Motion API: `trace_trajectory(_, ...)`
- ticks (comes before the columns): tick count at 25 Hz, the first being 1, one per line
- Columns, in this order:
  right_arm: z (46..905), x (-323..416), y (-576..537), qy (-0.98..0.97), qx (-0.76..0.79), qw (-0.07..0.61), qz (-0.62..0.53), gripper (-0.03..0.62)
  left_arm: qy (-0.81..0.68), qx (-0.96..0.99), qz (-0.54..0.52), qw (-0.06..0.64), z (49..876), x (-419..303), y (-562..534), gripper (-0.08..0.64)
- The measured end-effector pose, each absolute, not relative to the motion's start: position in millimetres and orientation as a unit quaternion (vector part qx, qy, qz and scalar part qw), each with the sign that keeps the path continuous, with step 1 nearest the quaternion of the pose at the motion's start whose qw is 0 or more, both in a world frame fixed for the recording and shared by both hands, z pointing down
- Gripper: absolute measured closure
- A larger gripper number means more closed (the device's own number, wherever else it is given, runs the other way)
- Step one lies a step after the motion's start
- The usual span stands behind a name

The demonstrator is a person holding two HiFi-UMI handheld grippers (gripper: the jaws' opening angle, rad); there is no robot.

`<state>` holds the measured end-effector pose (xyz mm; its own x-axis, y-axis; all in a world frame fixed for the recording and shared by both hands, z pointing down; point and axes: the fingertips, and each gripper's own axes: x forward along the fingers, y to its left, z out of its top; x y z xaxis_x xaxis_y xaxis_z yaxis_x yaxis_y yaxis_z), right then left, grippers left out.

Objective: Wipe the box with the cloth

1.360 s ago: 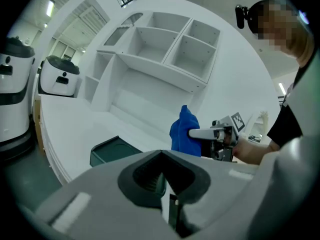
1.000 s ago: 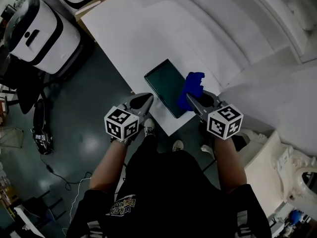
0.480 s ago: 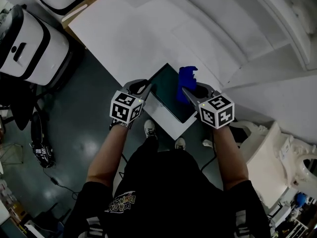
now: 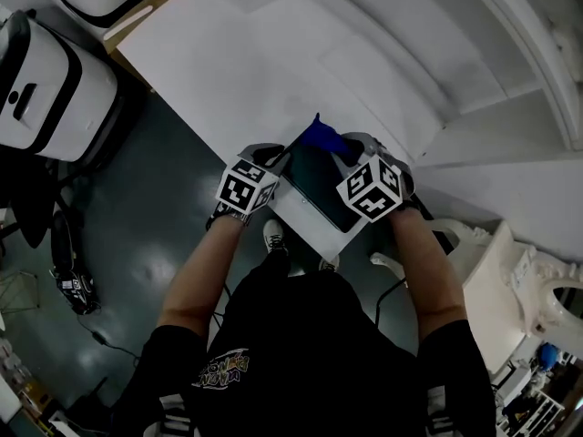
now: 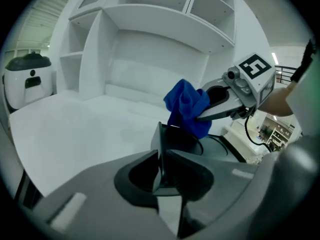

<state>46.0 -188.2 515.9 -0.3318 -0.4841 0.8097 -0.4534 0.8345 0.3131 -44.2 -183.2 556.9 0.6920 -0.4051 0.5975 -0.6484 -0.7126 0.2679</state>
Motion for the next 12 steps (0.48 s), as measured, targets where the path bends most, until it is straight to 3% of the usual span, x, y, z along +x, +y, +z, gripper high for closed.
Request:
trace_trajectory(4, 532.9, 39.9, -204.2, -0.781, 0.241, 0.565, -0.113, 0.494, -0.285, 0.894, 0.245, 0.242, 557.0, -41.0, -184.6, 0.506)
trace_trajectory(12, 557.1, 18.9, -220.1, -0.749, 0.147, 0.614, -0.202, 0.494, -0.272, 0.897, 0.226, 0.266, 557.1, -41.2, -184.8, 0.508)
